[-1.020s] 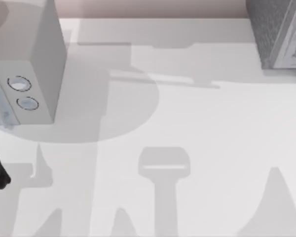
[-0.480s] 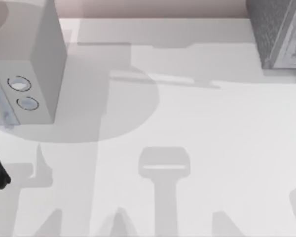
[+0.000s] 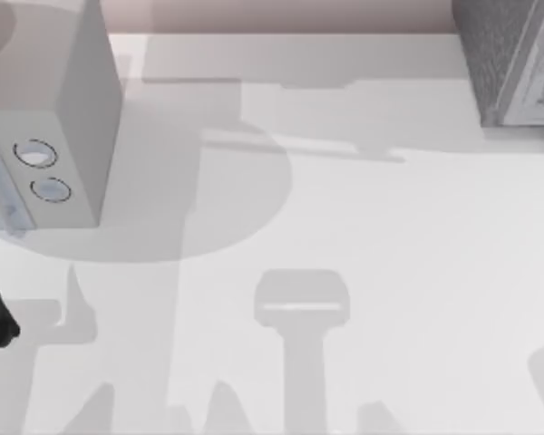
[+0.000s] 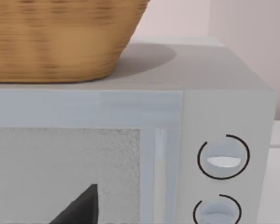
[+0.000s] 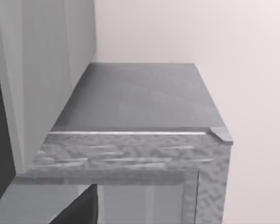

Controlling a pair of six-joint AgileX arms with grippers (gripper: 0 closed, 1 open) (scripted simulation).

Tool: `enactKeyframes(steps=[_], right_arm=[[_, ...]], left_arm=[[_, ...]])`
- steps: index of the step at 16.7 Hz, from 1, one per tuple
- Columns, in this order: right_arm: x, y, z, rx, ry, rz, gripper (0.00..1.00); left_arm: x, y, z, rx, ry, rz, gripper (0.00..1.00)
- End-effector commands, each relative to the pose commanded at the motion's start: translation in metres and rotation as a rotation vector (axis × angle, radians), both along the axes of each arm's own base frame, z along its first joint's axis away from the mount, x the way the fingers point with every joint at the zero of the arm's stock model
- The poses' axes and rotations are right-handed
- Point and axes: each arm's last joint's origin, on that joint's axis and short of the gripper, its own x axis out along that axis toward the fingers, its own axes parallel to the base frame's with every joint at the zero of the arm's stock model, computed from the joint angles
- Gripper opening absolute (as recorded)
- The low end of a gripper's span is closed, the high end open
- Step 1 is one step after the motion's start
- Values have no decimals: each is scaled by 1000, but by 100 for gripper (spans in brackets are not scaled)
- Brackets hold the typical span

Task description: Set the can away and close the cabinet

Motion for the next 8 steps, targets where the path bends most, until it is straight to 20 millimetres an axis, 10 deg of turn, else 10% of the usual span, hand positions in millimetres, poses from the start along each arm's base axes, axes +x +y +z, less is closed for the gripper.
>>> enactKeyframes(steps=[8], right_arm=[[56,54,0,3,-2,0,100]], left_arm=[[0,0,0,0,0,0,100]])
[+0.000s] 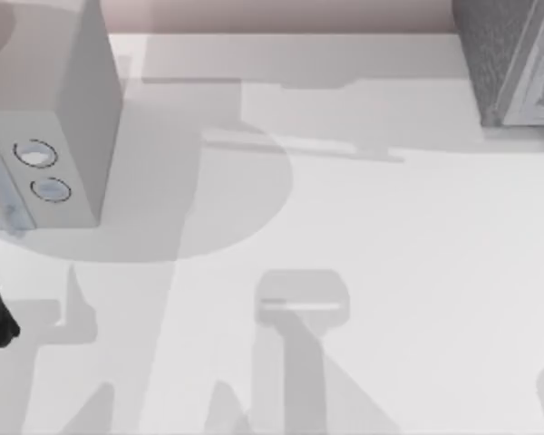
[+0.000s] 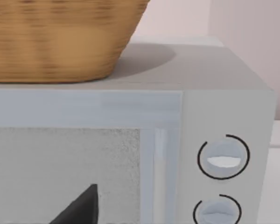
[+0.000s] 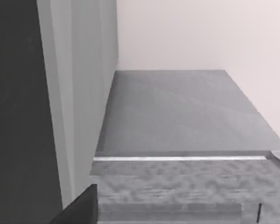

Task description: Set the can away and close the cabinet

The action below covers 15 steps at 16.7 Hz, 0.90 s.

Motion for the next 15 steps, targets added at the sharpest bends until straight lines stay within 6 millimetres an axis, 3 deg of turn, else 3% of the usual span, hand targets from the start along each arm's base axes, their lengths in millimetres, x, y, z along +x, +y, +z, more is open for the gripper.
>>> enactKeyframes(steps=[4,7,11,15], right_arm=[[33,62,0,2,0,0,100],[44,117,0,2,1,0,100],[40,183,0,0,2,0,100],[25,229,0,-2,2,0,100]], left_arm=[[0,0,0,0,0,0,100],[0,0,0,0,0,0,100],[0,0,0,0,0,0,100],[0,0,0,0,0,0,100]])
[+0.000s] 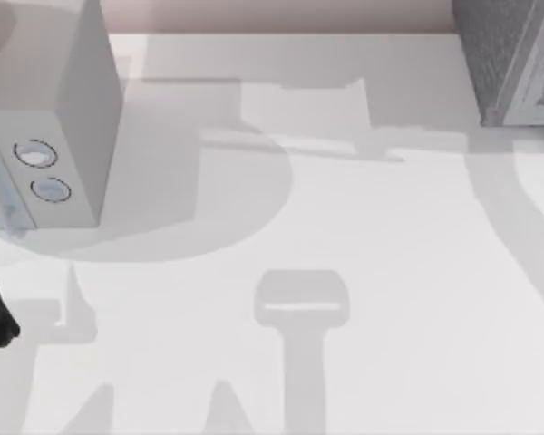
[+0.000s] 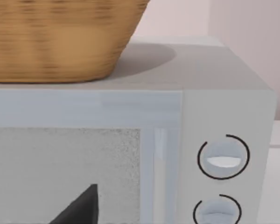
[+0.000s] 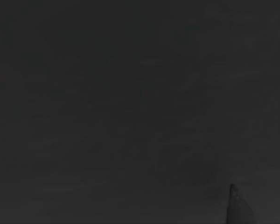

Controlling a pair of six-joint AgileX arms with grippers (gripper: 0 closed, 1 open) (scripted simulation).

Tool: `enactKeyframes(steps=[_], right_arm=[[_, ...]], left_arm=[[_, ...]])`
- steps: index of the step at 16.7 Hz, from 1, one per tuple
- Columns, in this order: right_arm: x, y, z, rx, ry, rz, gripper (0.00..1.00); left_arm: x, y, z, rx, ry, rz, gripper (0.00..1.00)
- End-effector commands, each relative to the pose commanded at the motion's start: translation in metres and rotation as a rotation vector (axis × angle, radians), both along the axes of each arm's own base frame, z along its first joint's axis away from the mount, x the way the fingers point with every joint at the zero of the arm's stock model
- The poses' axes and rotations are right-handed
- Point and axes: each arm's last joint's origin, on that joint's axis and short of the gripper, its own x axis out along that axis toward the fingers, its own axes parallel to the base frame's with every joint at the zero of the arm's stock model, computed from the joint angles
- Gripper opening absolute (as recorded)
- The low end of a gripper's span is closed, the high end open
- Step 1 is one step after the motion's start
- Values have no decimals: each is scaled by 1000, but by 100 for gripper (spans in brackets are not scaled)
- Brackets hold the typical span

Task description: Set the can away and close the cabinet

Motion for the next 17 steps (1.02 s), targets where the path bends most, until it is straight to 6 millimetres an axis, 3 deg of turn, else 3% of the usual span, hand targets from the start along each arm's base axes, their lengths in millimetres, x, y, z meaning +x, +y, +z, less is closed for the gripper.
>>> enactKeyframes(steps=[4,9,17], right_arm=[[-8,16,0,-1,0,0,100],[-13,7,5,-4,-18,-36,100],[35,6,5,-4,-18,-36,100]], left_arm=[[0,0,0,0,0,0,100],[0,0,0,0,0,0,100],[0,0,0,0,0,0,100]])
